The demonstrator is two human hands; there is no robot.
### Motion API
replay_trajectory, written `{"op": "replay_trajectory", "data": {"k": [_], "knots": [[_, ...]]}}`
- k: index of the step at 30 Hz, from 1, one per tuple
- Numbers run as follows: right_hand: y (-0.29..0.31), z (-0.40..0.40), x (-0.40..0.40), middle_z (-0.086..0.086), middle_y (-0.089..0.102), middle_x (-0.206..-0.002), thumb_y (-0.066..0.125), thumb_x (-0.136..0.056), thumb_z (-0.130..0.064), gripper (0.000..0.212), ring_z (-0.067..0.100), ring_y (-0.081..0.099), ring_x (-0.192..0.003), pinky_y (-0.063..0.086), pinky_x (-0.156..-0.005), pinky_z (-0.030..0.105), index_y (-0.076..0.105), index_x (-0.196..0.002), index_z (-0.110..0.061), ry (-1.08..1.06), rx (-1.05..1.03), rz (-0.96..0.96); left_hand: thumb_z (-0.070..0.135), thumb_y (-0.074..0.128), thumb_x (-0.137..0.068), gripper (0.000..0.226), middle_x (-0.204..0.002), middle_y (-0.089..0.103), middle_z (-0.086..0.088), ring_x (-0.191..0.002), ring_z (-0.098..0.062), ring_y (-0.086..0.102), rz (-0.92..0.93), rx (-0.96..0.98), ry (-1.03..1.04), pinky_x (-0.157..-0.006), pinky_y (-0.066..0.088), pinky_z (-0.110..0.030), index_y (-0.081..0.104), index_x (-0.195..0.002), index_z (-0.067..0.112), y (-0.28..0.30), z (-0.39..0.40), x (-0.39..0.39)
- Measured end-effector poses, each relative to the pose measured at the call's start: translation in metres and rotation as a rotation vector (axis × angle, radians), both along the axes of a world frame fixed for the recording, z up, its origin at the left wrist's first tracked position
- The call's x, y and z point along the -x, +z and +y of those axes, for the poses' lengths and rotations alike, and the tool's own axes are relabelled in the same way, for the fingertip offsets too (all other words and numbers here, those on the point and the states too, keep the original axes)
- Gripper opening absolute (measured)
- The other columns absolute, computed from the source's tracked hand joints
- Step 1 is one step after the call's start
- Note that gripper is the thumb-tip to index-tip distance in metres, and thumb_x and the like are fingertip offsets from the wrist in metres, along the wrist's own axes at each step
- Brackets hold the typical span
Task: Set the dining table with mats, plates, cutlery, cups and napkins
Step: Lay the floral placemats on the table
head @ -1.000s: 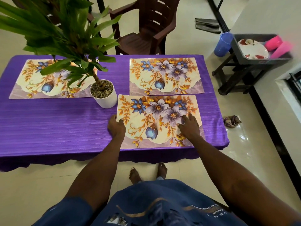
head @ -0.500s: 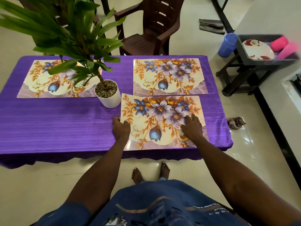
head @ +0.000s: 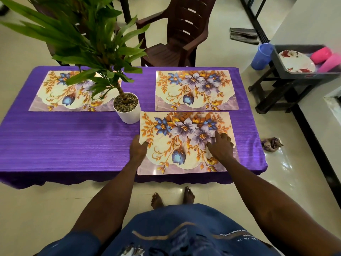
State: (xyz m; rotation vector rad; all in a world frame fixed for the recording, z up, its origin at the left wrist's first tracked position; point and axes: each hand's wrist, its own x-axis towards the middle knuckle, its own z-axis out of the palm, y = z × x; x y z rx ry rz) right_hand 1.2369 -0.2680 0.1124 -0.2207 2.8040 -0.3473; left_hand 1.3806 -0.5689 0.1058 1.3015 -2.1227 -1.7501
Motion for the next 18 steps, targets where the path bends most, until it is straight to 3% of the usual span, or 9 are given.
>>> {"op": "replay_trajectory", "data": {"k": [7, 12, 18], "knots": [[0.018, -0.023, 0.039, 0.006, 0.019, -0.161, 0.052, -0.093, -0.052, 0.075, 0.031, 0.014, -0.148, 0.016, -0.118, 0.048, 0.022, -0.153, -0.017, 0.229, -0.043, -0.019, 0.027, 0.062, -0.096, 0.035, -0.125, 0.064, -0.005, -0.111, -0.023, 0.062, 0.029, -0.011, -0.053, -0.089, 0.053, -0.040, 0.053, -0.129, 0.016, 0.005, -0.001, -0.001], [0.024, -0.057, 0.073, 0.006, 0.003, -0.165, 0.060, -0.086, -0.060, 0.100, 0.032, -0.002, -0.151, 0.005, -0.119, 0.052, 0.005, -0.157, -0.016, 0.381, -0.102, -0.153, 0.023, 0.061, -0.096, 0.036, -0.115, 0.062, 0.006, -0.098, -0.009, 0.061, 0.067, -0.050, -0.066, -0.069, 0.048, -0.018, 0.053, -0.130, 0.016, 0.010, -0.001, -0.002], [0.021, -0.066, 0.091, 0.007, 0.006, -0.164, 0.071, -0.079, -0.055, 0.107, 0.033, 0.003, -0.150, 0.010, -0.117, 0.058, 0.008, -0.156, -0.017, 0.482, -0.130, -0.232, 0.021, 0.063, -0.096, 0.027, -0.114, 0.066, 0.002, -0.091, -0.006, 0.064, 0.056, -0.071, -0.058, -0.070, 0.051, -0.019, 0.057, -0.121, 0.017, 0.003, -0.006, -0.001]]}}
